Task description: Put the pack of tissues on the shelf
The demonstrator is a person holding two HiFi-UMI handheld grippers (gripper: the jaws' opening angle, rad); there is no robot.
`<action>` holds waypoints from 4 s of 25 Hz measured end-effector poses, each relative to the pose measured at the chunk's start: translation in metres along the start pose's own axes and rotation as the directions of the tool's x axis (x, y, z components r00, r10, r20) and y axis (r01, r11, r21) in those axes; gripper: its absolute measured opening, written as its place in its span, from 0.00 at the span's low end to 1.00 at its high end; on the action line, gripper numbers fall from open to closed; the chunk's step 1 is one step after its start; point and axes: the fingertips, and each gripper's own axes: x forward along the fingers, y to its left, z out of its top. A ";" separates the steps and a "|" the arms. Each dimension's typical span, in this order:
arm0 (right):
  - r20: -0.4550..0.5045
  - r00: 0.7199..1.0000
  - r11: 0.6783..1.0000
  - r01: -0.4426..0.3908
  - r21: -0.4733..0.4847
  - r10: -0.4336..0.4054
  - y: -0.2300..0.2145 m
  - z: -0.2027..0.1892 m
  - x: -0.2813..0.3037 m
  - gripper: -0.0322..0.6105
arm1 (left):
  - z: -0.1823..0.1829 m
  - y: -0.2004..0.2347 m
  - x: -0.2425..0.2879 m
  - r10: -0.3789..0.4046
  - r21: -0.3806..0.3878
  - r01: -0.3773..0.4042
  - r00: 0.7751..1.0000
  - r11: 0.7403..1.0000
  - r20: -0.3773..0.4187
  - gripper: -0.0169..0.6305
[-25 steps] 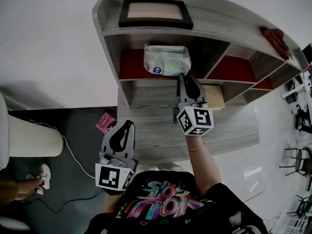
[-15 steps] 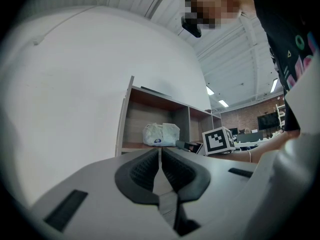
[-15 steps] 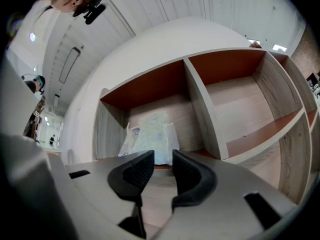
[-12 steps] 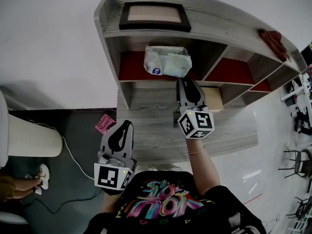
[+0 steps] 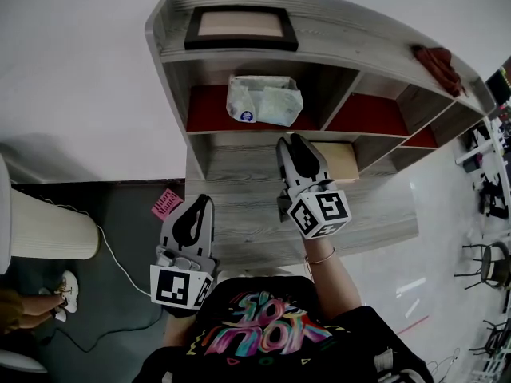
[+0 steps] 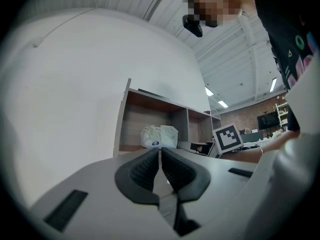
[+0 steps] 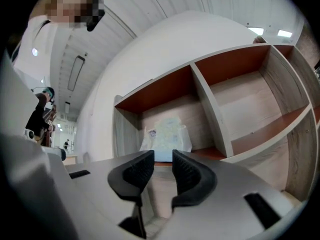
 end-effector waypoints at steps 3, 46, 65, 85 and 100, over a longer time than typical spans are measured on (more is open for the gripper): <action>-0.003 0.998 0.998 -0.063 -0.008 0.063 0.013 0.007 -0.007 0.22 | 0.000 -0.002 0.000 0.000 0.003 0.000 1.000 1.000 0.000 0.08; -0.096 0.994 0.998 -0.057 0.032 0.060 -0.004 0.022 -0.152 0.08 | 0.005 -0.012 -0.018 0.034 0.023 -0.034 0.999 0.999 0.017 0.08; -0.091 0.995 0.998 -0.029 0.055 0.034 -0.013 0.021 -0.143 0.08 | 0.002 0.000 -0.013 0.033 0.031 -0.032 0.999 0.999 -0.002 0.08; -0.112 0.993 0.999 -0.020 0.027 0.023 -0.016 0.019 -0.134 0.07 | -0.002 0.013 -0.011 0.058 0.017 -0.058 0.998 0.998 -0.007 0.08; -0.122 0.992 1.000 -0.025 -0.001 0.024 -0.017 0.017 -0.127 0.07 | -0.009 0.021 -0.009 0.044 0.012 -0.044 0.999 0.999 -0.027 0.08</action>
